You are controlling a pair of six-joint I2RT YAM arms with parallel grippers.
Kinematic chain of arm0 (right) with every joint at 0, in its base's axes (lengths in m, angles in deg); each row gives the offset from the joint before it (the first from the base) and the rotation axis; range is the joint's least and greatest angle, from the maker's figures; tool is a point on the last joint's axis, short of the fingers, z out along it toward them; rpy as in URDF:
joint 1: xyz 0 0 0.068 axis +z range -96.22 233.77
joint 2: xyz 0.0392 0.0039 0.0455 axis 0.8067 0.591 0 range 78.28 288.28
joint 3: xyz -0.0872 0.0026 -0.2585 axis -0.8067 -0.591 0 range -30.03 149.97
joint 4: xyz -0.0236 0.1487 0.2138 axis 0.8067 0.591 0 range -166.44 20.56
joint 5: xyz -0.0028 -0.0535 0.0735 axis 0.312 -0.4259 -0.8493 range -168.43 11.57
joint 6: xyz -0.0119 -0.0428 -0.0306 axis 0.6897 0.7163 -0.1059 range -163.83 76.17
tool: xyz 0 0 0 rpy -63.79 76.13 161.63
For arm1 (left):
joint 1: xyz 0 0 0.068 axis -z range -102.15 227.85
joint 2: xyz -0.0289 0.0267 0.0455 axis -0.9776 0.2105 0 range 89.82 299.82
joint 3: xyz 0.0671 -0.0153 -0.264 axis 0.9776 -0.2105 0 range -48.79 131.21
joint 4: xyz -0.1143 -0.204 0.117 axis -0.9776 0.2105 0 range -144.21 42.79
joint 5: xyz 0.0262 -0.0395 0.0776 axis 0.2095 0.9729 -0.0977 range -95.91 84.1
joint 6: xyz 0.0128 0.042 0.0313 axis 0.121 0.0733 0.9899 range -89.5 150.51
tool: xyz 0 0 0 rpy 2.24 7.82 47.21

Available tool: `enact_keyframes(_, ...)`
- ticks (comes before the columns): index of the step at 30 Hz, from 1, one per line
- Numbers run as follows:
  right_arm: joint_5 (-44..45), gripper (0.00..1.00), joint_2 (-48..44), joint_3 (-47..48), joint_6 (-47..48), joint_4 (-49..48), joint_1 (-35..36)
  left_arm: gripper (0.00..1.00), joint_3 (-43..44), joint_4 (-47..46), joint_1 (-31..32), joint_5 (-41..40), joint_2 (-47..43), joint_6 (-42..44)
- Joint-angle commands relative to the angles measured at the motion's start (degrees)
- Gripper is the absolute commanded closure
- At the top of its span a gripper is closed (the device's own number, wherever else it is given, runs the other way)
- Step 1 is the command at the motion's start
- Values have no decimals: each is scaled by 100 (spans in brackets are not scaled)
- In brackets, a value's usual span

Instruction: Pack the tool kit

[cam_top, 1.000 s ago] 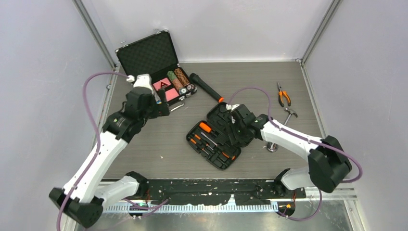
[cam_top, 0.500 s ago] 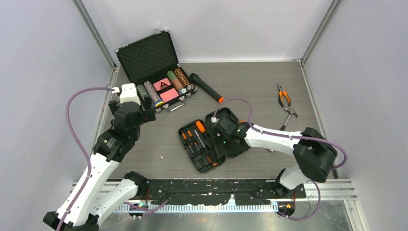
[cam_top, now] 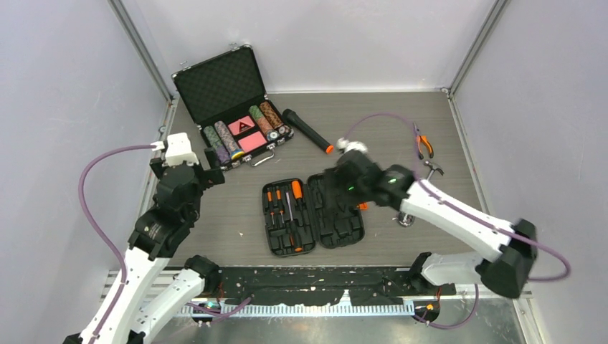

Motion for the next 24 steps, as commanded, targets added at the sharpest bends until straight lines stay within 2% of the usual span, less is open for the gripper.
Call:
enact_keyframes(1, 1211, 11, -1097, -468, 454, 1063, -1493, 0, -142, -334, -23, -149, -415, 72)
enact_keyframes(4, 1589, 2, -1576, -914, 765, 970, -2278, 0, -325, -340, -23, -249, -816, 84)
enact_keyframes(9, 1148, 0, -1787, -1621, 1058, 551, -3466, 0, -747, -318, -23, -354, -1618, 92)
enact_keyframes(14, 937, 0, -1438, -2059, 1137, 7, -3982, 0, -1404, -616, -23, 176, -2733, 400)
enact_keyframes(19, 635, 2, -954, -2359, 1134, -355, -4320, 0, -1878, -867, -23, 47, -3869, 473)
enact_keyframes(24, 421, 8, -556, -2434, 1123, -604, -4499, 0, -2157, -1057, -23, -265, -4438, 583)
